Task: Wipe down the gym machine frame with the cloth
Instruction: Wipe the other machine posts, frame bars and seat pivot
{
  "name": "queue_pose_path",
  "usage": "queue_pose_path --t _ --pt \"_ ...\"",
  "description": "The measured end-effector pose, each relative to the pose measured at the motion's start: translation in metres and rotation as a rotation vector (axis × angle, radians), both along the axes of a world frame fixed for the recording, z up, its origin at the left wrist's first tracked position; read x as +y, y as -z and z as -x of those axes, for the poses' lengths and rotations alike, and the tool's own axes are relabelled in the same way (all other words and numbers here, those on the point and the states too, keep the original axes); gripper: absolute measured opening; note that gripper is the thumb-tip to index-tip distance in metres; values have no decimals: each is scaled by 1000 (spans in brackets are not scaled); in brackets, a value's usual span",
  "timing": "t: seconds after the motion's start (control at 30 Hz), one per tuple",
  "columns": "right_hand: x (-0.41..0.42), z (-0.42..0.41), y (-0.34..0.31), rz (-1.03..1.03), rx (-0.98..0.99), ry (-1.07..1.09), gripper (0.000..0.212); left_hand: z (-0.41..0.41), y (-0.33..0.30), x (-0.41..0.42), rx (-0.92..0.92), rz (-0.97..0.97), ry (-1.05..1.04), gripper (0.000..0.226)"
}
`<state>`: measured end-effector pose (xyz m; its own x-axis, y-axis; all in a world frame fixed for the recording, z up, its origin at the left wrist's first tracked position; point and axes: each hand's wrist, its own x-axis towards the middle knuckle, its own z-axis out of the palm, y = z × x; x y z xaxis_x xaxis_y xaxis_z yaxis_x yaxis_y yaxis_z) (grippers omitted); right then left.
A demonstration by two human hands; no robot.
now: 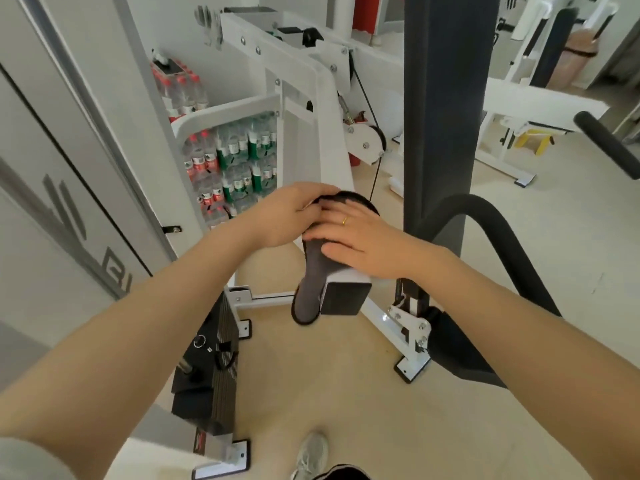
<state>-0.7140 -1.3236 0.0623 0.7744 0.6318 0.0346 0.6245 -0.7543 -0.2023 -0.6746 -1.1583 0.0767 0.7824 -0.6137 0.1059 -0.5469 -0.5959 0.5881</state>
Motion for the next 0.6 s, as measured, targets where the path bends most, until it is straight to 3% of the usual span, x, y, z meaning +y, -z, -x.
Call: queue_pose_path --t 0.23,0.37,0.6 --pt "-6 56 33 -188 -49 85 58 68 17 10 2 82 22 40" --pt "-8 74 44 -83 -333 90 50 86 19 1 -15 107 11 44" --pt "-57 68 46 94 -468 66 81 88 28 -6 -129 -41 -56 50"
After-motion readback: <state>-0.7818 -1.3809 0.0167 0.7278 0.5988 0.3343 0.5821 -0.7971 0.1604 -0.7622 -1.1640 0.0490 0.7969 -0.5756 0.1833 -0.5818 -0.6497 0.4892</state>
